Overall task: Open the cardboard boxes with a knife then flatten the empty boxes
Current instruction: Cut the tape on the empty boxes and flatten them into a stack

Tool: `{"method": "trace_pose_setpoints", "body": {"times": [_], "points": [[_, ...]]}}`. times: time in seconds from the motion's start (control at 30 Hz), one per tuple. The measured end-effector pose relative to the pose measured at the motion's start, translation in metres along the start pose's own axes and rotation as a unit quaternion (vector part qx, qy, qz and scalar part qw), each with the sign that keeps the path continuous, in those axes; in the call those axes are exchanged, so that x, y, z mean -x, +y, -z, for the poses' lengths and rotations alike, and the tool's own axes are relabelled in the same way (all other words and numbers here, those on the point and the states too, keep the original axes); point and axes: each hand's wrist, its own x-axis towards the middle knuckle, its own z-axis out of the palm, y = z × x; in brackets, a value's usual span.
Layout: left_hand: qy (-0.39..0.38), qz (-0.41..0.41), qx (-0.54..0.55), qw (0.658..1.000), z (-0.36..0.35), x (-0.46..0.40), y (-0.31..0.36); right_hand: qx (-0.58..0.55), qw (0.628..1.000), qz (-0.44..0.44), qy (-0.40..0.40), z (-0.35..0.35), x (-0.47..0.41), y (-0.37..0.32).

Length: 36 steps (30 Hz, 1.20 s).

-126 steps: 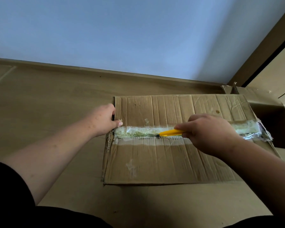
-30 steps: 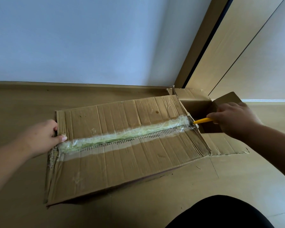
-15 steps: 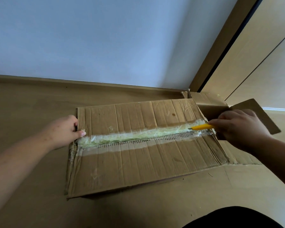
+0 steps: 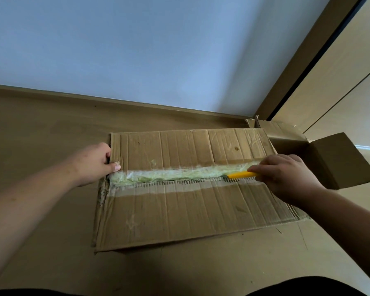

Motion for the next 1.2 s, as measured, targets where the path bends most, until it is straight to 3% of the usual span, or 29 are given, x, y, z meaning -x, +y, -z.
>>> {"method": "trace_pose_setpoints", "body": {"times": [0.4, 0.57, 0.7, 0.93, 1.2], "points": [[-0.007, 0.002, 0.002, 1.000, 0.003, 0.001, -0.001, -0.043, 0.998, 0.021, -0.033, 0.007, -0.012, -0.020], [-0.004, 0.003, 0.003, 1.000, 0.004, 0.002, 0.001, -0.085, 0.991, -0.058, -0.091, 0.027, 0.003, -0.015], [-0.009, 0.003, 0.005, 1.000, 0.004, 0.004, 0.003, -0.277, 0.932, -0.171, -0.161, 0.047, 0.008, -0.021], [-0.007, 0.006, 0.008, 1.000, 0.007, 0.009, 0.006, -0.472, 0.814, -0.243, -0.235, 0.055, 0.013, -0.064], [-0.011, 0.006, 0.021, 1.000, 0.011, 0.011, 0.009, -0.442, 0.818, -0.293, -0.222, 0.053, 0.010, -0.083]]}}
